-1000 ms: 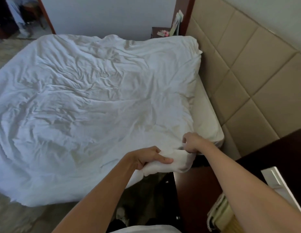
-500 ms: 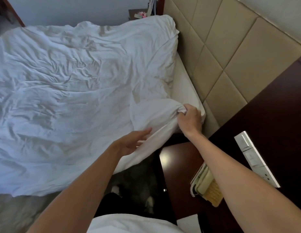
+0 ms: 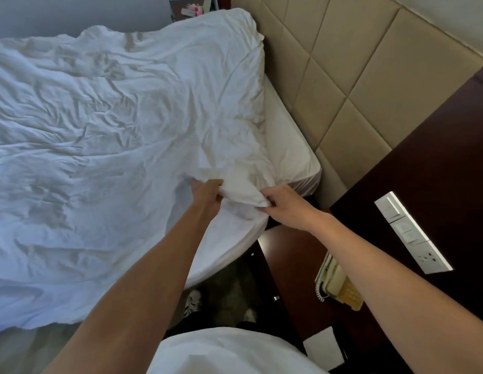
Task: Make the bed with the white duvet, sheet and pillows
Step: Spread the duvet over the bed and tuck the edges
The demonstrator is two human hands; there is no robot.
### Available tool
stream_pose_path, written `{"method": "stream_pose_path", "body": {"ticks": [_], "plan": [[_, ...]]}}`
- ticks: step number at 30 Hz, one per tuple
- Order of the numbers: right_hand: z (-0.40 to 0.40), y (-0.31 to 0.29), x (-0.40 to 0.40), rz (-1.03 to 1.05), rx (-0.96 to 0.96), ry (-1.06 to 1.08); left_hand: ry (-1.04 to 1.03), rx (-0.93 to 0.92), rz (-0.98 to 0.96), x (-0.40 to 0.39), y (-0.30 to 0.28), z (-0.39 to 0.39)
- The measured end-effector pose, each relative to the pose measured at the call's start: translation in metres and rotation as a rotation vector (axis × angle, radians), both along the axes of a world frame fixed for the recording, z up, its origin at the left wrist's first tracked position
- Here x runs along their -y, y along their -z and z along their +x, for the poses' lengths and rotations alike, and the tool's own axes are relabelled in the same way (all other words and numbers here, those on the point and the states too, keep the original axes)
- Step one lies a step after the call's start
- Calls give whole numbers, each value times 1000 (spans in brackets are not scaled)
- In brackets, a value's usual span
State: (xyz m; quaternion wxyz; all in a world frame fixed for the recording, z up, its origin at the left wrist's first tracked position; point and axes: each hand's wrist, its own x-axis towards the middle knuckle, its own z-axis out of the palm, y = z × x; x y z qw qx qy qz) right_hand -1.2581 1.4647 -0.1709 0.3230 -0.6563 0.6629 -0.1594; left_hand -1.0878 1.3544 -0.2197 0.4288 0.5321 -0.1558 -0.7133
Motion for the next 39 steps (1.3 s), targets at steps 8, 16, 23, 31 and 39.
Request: {"method": "stream_pose_path", "body": {"ticks": [8,16,23,31,39], "plan": [[39,-17,43,-9,440,452,684,334,-580,28,-22,10],[66,-20,76,255,655,948,1345,146,-712,31,-29,25],[71,-16,77,-19,655,1243,1460,201,-755,49,-44,26],[53,-10,38,-170,409,1264,802,113,64,96,-53,8],[42,2,5,-216,265,860,1151,266,114,72,-52,-54]]}}
